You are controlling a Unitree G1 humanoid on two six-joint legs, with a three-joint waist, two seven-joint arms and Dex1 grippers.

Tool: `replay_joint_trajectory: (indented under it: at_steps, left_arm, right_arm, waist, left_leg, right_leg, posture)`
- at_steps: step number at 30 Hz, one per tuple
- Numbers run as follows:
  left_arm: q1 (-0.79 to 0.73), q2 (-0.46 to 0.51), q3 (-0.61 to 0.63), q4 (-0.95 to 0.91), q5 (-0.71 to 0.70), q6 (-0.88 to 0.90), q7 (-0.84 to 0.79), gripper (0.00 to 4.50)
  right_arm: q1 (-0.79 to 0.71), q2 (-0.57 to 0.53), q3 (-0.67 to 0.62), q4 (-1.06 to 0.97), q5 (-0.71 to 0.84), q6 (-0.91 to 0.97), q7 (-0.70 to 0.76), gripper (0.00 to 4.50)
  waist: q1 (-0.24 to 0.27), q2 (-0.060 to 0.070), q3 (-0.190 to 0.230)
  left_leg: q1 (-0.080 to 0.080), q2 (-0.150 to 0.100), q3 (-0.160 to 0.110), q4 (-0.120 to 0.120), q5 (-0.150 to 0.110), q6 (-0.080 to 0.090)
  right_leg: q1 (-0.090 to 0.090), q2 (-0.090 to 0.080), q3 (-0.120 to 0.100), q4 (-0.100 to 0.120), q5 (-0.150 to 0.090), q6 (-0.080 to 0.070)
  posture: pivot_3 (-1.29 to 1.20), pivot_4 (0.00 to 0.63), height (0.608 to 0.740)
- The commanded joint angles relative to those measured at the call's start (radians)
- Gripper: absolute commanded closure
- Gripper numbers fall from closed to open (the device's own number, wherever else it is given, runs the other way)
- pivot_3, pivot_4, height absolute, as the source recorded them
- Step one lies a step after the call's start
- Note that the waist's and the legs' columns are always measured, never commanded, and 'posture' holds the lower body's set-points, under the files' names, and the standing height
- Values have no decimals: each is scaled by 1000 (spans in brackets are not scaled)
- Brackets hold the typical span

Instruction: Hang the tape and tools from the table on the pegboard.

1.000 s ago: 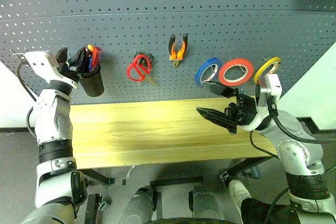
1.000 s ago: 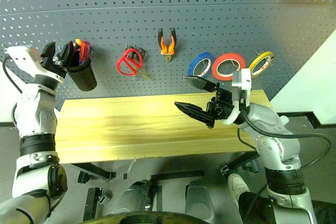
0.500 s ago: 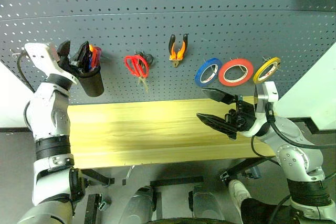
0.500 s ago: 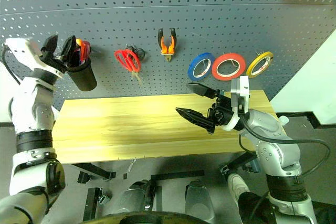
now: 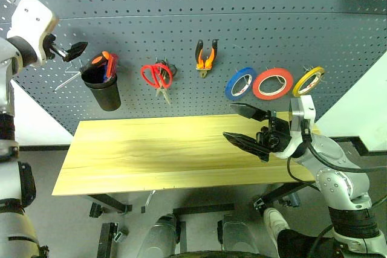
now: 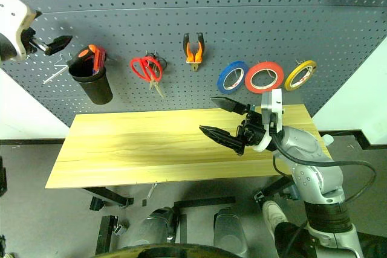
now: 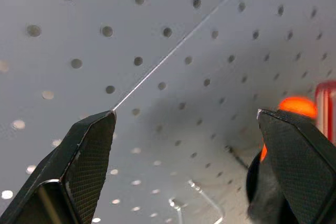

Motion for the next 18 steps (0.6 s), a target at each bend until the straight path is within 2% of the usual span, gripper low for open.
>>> replay_joint_trajectory:
  at_steps: [1, 8, 18]
  left_arm:
    - [-53, 23, -45, 69, 74, -78, -50, 19]
    - [-78, 29, -89, 164, 125, -196, -170, 19]
    - [-111, 10, -101, 248, 160, -246, -206, 19]
  right_arm:
    - [3, 10, -8, 1, -11, -33, 14, 0]
    - [27, 11, -14, -6, -26, -51, 20, 0]
    - [32, 10, -11, -10, -34, -56, 17, 0]
  waist:
    - [-2, 0, 0]
    - [-2, 0, 0]
    - [-2, 0, 0]
  left_leg:
    - [0, 0, 1, 0, 0, 0]
    - [-1, 1, 1, 0, 0, 0]
    - [-1, 1, 1, 0, 0, 0]
  right_leg:
    - [0, 0, 0, 0, 0, 0]
    - [1, 1, 0, 1, 0, 0]
    - [1, 2, 0, 1, 0, 0]
  posture:
    - [-61, 56, 728]
    - [-67, 55, 728]
    - [-70, 55, 728]
